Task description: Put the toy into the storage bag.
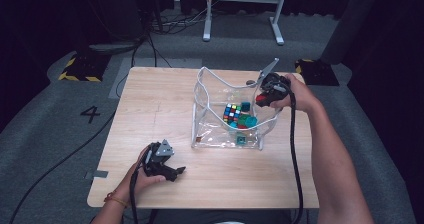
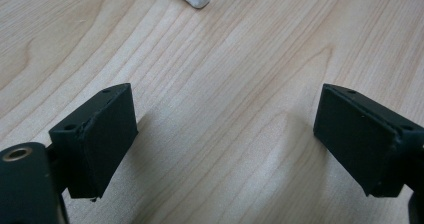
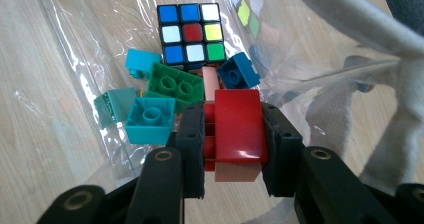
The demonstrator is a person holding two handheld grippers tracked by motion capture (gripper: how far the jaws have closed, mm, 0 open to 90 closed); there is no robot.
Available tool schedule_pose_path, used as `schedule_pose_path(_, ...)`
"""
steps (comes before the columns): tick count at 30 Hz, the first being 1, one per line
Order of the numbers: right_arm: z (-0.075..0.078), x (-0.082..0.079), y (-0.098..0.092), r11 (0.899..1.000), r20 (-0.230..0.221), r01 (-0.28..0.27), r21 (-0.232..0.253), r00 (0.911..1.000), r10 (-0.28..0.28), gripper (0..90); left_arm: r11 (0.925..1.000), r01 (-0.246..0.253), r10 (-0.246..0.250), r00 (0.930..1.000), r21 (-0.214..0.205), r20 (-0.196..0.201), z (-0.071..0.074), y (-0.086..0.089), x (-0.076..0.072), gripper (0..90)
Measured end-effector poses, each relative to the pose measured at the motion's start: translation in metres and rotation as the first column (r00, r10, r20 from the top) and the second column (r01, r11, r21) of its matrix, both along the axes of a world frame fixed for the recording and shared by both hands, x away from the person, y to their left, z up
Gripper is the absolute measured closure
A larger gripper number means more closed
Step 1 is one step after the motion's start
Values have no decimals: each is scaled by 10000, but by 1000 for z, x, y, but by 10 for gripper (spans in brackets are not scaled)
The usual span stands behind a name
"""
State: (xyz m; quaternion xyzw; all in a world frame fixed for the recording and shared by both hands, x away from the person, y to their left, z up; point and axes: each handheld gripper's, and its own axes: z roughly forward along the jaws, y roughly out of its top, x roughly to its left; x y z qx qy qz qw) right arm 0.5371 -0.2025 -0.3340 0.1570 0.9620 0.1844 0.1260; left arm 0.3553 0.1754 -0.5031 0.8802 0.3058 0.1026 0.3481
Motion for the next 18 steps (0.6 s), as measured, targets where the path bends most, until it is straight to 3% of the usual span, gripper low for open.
schedule_pose_path(2,0,-1,0,9998,-100,151,132,9998,-149,640,10000,-1,1,10000,2,3,0,0,0,103)
schedule_pose_path(5,2,-1,0,9995,94,256,208,9996,-258,614,10000,-20,20,10000,-6,-5,0,0,0,103)
schedule_pose_path(18,2,-2,1,9979,154,274,585,9995,-284,606,10000,-3,3,10000,5,6,0,0,0,104)
